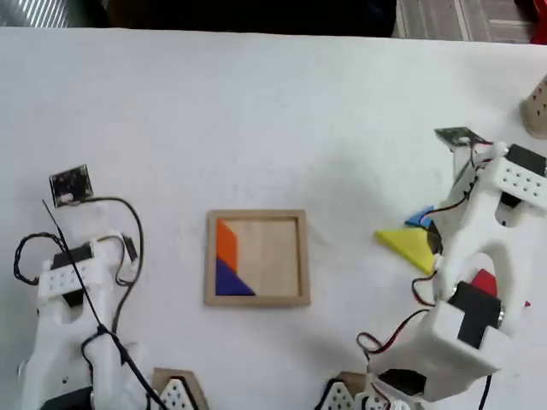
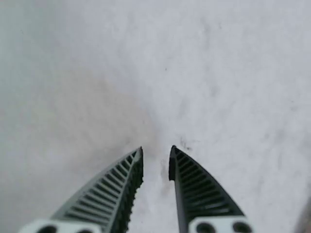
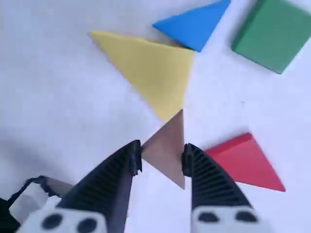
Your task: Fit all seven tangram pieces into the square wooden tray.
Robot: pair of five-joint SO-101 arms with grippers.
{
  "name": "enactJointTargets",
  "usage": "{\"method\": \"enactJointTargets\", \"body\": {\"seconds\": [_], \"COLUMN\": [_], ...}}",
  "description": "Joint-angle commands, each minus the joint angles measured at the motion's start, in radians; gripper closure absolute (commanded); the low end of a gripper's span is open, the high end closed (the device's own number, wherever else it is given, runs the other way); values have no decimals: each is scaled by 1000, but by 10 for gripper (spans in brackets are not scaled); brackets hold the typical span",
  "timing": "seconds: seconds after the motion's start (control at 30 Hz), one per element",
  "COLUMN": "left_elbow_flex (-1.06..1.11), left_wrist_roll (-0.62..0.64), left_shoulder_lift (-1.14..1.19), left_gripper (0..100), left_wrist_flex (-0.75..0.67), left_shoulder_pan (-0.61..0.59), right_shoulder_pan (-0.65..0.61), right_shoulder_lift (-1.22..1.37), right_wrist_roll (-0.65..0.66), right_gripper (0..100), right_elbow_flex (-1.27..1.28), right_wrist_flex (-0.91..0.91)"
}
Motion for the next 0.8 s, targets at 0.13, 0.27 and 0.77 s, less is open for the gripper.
{"method": "enactJointTargets", "body": {"seconds": [0.13,0.27,0.77], "left_elbow_flex": [-17,9,9], "left_wrist_roll": [-8,-8,-8], "left_shoulder_lift": [-27,-33,-33], "left_gripper": [890,891,891], "left_wrist_flex": [-40,-84,-84], "left_shoulder_pan": [-7,-8,-8], "right_shoulder_pan": [-309,-512,-1009], "right_shoulder_lift": [-271,-409,-193], "right_wrist_roll": [-190,-259,-394], "right_gripper": [963,981,981], "right_elbow_flex": [181,281,315], "right_wrist_flex": [-16,-77,-292]}}
